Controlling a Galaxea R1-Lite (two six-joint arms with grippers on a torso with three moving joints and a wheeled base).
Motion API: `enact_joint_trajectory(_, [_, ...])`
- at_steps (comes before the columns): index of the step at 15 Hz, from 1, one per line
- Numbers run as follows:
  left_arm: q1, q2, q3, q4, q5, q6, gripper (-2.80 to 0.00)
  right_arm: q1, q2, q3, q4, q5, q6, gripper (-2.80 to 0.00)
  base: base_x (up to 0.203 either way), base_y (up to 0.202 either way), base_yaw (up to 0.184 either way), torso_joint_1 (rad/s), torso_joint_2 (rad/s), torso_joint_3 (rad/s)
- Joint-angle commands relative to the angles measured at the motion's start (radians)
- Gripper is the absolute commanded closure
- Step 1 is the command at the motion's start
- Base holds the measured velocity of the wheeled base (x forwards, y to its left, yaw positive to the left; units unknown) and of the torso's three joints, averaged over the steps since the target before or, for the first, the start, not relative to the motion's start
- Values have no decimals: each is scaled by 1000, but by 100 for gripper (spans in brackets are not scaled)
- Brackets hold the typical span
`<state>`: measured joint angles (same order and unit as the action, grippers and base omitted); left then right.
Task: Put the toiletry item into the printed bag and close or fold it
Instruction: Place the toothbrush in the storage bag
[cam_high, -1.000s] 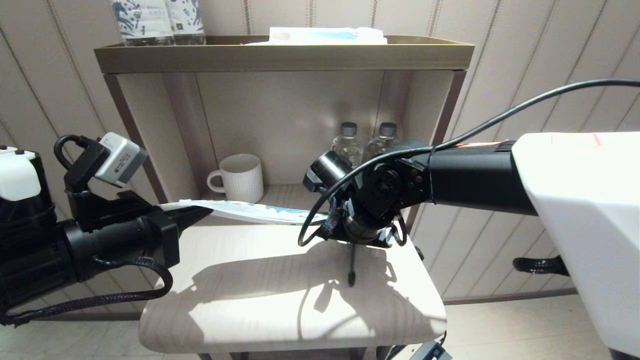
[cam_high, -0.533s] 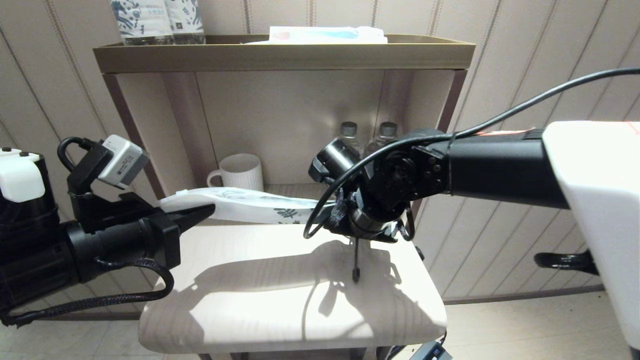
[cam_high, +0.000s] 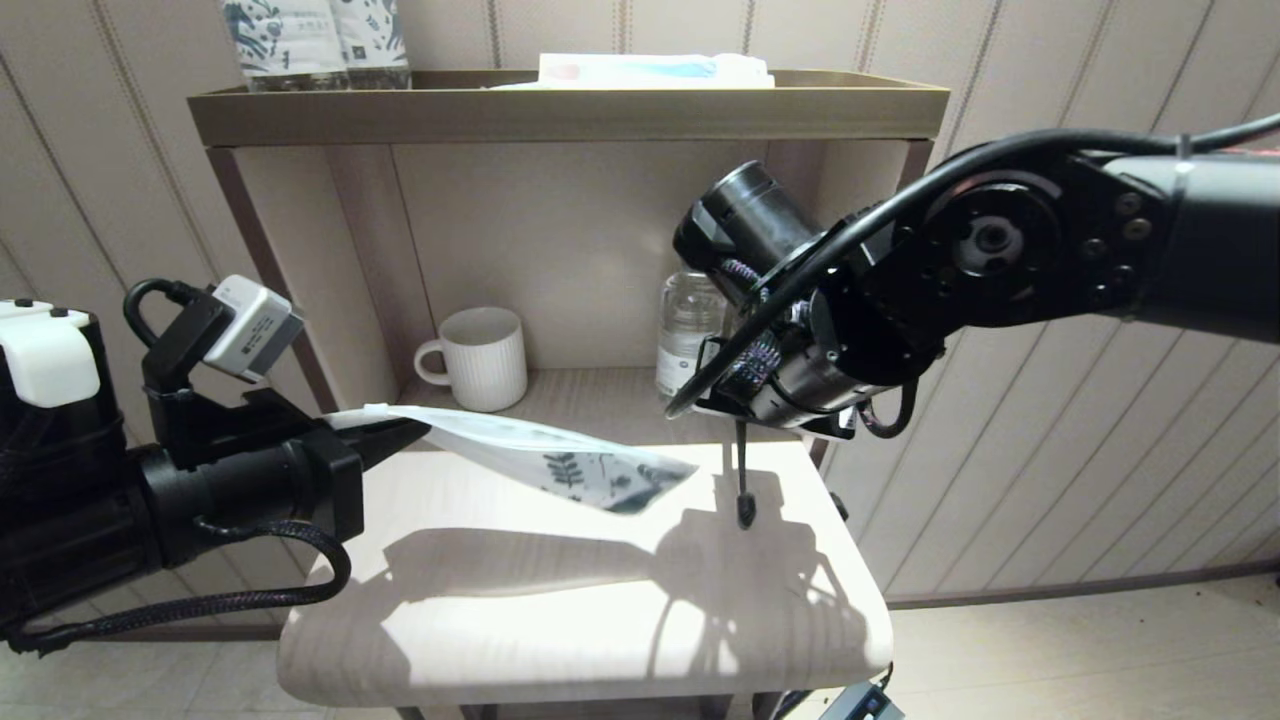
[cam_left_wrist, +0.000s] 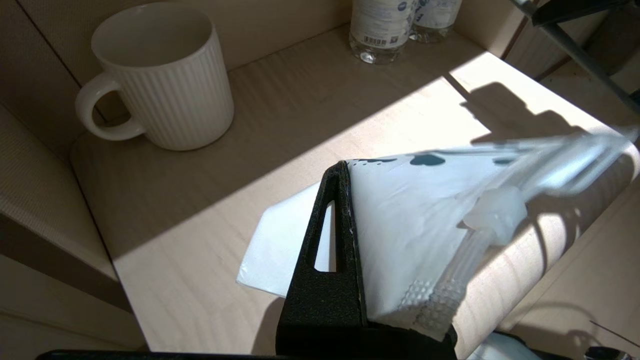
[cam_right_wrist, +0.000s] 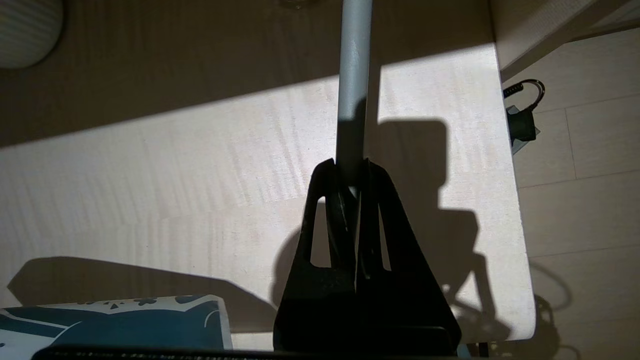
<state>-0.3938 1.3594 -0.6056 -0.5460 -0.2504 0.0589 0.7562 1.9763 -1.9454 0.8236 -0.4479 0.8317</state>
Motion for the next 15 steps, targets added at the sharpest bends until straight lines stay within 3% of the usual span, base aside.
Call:
enact_joint_trajectory(1, [0, 3, -2, -5, -1, -1, 0, -1, -27, 13, 14, -3, 8, 0, 0, 0, 0, 0, 0, 0])
enact_joint_trajectory(5, [0, 34, -7, -2, -3, 0, 0, 4, -85, 4, 17, -4, -1, 0, 0, 0, 0, 0, 0, 0])
enact_joint_trajectory(9, [-17, 119, -75, 24, -44, 7, 0, 34, -145, -3, -60, -3, -148, 0, 0, 0, 0, 0, 0, 0])
enact_joint_trajectory(11, [-31, 176, -146, 100, -45, 8, 0, 36, -146, -4, -125, -5, -200, 0, 0, 0, 0, 0, 0, 0])
enact_joint_trajectory(13, [-32, 231, -192, 130, -30, 10, 0, 41, -143, -4, -153, -1, -238, 0, 0, 0, 0, 0, 0, 0])
enact_joint_trajectory(15, [-34, 268, -223, 136, 8, 23, 0, 53, -146, -4, -170, 53, -248, 0, 0, 0, 0, 0, 0, 0])
